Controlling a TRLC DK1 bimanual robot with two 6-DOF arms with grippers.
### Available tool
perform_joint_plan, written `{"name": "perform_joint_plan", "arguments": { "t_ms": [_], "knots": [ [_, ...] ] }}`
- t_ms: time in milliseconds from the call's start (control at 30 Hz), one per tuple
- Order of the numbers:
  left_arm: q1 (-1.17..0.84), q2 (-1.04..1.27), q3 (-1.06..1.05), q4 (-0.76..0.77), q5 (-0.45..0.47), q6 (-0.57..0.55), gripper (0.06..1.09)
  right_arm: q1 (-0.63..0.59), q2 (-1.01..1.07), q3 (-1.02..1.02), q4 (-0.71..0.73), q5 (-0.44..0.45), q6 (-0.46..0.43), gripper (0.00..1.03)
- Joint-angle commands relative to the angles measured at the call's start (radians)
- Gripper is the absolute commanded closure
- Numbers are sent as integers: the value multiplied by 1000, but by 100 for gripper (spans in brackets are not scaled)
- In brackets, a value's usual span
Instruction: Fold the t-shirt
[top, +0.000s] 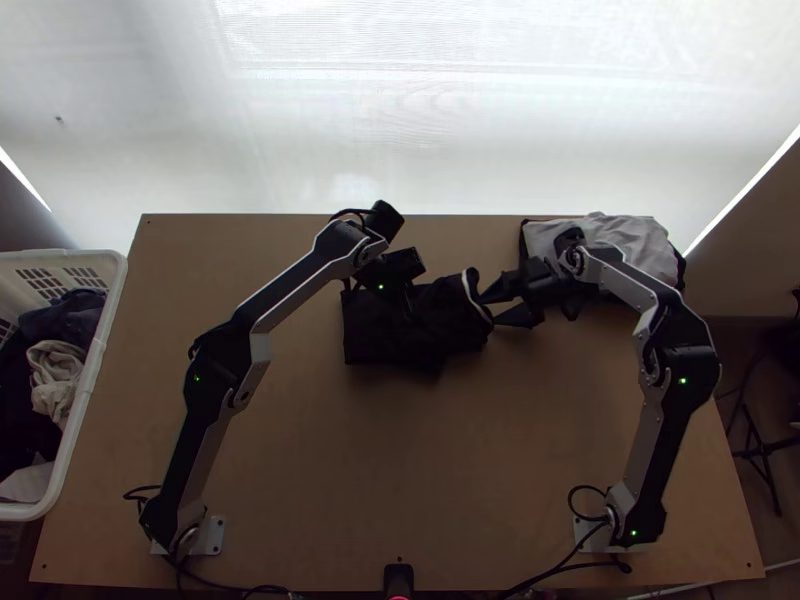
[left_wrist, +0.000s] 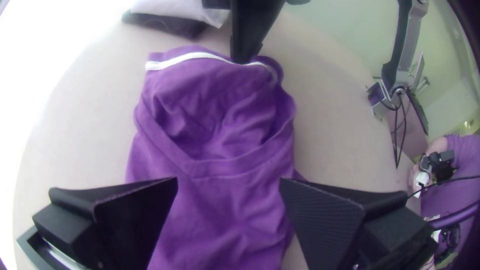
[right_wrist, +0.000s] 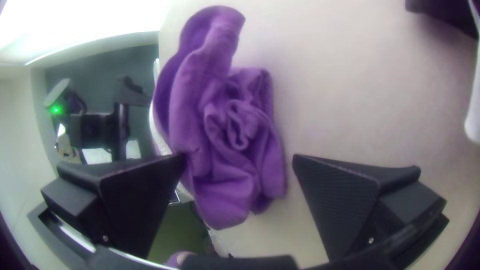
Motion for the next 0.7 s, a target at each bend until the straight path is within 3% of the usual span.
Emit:
{"name": "perform_joint_plan", "arguments": {
  "t_ms": [0,367,667],
  "knots": [
    [4,-24,-1,4,2,8,10,31,42,40,19,27,-5,3],
    [12,-51,2,1,-7,13,10,18,-9,43,21,63,-5,3],
    [10,-55,16,1,-10,7,10,80,-109,28,21,198,10,3]
  ]
}}
